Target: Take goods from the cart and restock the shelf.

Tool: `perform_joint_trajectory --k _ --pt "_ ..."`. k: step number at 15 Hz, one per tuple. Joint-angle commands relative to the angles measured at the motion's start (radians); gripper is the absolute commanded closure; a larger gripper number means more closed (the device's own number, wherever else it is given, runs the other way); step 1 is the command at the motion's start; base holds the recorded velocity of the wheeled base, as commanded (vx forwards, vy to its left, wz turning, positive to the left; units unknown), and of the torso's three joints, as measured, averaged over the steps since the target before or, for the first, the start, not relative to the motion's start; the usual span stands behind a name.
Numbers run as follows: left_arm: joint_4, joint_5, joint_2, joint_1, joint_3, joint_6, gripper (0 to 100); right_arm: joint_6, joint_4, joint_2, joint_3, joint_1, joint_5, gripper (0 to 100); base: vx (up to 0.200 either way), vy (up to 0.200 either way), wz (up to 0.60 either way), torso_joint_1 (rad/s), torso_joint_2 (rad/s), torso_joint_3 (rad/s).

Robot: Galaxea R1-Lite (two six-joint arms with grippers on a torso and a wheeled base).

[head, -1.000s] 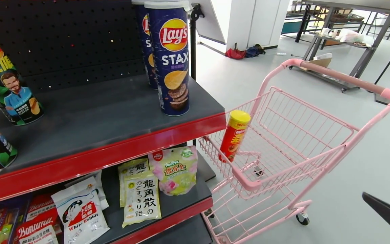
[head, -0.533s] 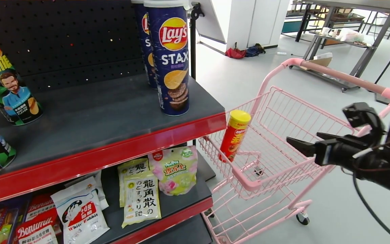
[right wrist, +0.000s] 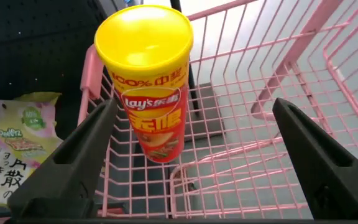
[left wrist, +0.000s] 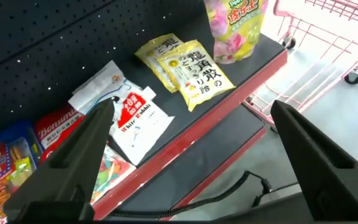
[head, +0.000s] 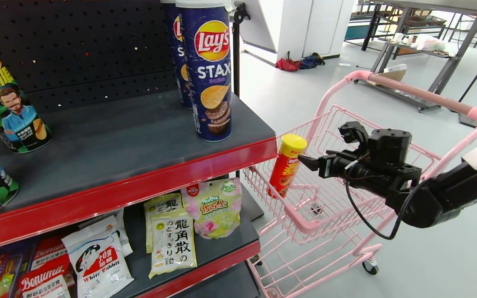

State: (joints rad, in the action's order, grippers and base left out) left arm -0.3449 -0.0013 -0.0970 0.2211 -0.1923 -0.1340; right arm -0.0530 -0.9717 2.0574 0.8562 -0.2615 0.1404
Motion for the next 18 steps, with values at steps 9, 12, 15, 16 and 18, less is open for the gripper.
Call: perform_joint_trajectory --k 9,12,15,16,18 --pt "0.000 0.018 0.002 -0.003 -0.001 -0.001 0 -0.080 0.001 0.168 0.170 -0.030 0.001 0 0.000 0.000 0.00 0.000 0.00 0.000" --pt "0.000 0.020 0.002 -0.003 -0.001 -0.001 0 -0.090 0.001 0.202 0.208 -0.042 0.001 0 0.000 0.000 0.00 0.000 0.00 0.000" --pt "0.000 0.020 0.000 -0.003 -0.001 -0.001 0 -0.117 0.001 0.228 0.256 -0.056 -0.001 0 0.000 0.000 0.00 0.000 0.00 0.000" --pt "0.000 0.020 -0.001 -0.003 -0.002 -0.001 0 -0.117 0.001 0.244 0.279 -0.059 -0.001 0 0.000 0.000 0.00 0.000 0.00 0.000" --pt "0.000 0.020 0.000 -0.005 -0.001 -0.001 0 -0.119 0.002 0.257 0.302 -0.064 0.001 0 0.000 0.000 0.00 0.000 0.00 0.000"
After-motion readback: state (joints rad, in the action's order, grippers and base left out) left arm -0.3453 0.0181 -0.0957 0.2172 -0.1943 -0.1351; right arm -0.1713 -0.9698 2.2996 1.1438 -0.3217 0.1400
